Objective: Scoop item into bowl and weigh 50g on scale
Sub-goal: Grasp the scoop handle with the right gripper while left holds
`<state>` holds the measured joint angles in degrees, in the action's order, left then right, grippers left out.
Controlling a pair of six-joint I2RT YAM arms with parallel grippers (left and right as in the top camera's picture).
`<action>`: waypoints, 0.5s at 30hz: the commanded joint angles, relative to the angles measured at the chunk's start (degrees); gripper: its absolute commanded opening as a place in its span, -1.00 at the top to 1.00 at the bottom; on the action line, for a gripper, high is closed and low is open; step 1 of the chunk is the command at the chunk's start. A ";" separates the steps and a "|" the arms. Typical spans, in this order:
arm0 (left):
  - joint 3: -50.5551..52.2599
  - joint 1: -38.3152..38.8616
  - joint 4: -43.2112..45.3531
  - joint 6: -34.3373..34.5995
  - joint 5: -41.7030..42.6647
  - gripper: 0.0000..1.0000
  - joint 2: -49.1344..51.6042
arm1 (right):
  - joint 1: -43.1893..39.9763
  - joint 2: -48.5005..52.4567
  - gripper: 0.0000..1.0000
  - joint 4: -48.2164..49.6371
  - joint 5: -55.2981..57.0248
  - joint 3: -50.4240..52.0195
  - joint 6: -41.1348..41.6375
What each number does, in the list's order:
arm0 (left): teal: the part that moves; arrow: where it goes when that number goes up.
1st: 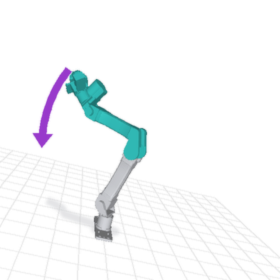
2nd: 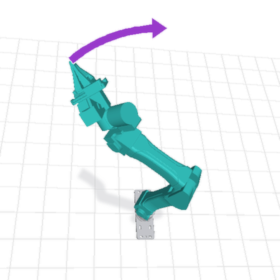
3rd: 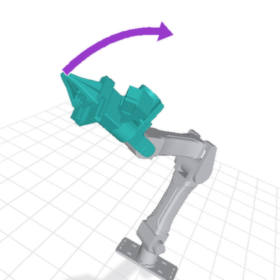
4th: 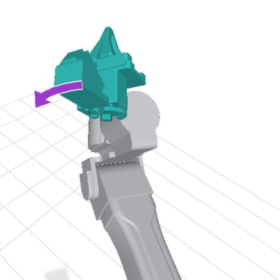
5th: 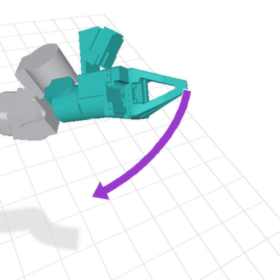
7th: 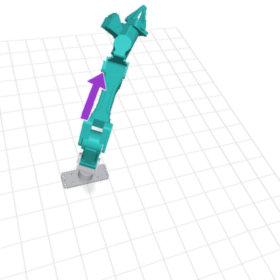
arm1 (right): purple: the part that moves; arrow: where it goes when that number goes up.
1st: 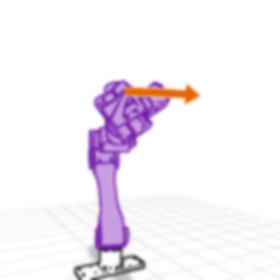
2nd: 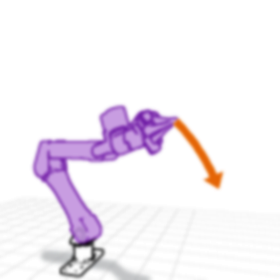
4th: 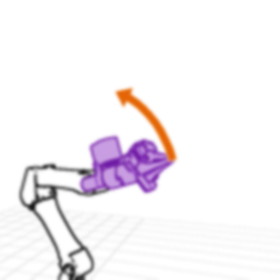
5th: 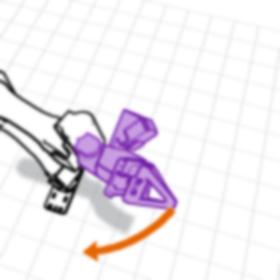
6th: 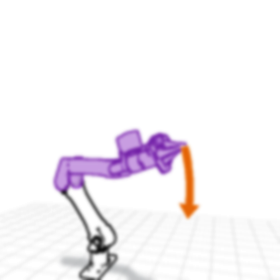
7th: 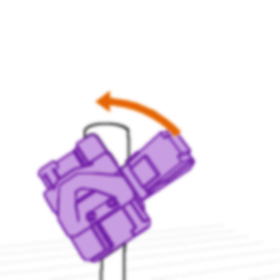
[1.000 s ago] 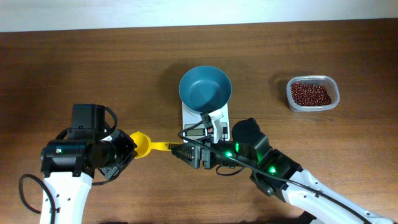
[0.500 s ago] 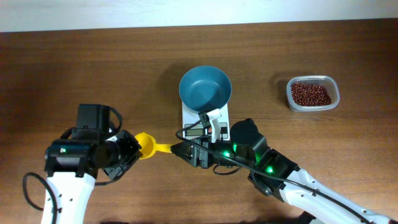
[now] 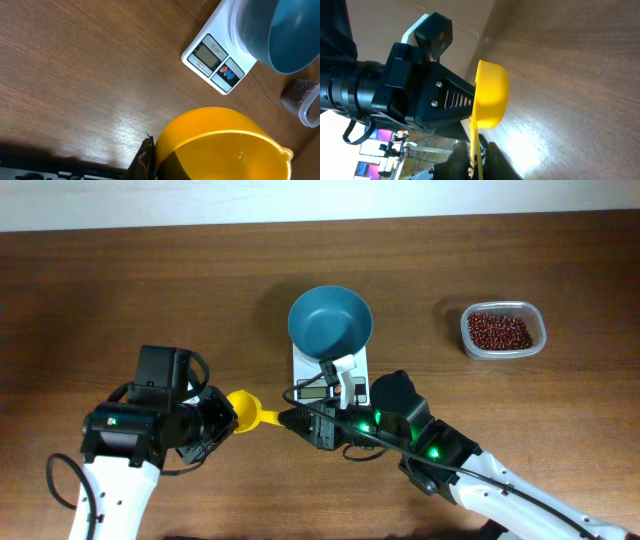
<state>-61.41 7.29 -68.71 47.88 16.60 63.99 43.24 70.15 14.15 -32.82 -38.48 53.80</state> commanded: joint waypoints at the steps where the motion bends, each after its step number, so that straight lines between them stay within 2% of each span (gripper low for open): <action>1: -0.46 0.22 0.33 0.96 0.59 1.00 0.09 | 0.37 0.35 0.87 0.02 -0.37 -1.03 -0.72; 3: -0.46 0.22 0.33 0.96 0.59 1.00 0.09 | 0.37 0.35 0.92 0.02 -0.61 -1.03 -0.74; 12: -0.46 0.22 0.59 0.96 0.61 1.00 0.09 | 0.37 0.35 0.91 0.07 -1.44 -1.03 -0.76; 15: -0.46 0.22 0.68 0.98 0.66 1.00 0.09 | 0.37 0.35 0.71 0.07 -1.42 -1.03 -0.81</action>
<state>-61.41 7.29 -68.45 47.86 16.60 63.99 43.24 70.15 14.00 -32.93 -38.48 53.74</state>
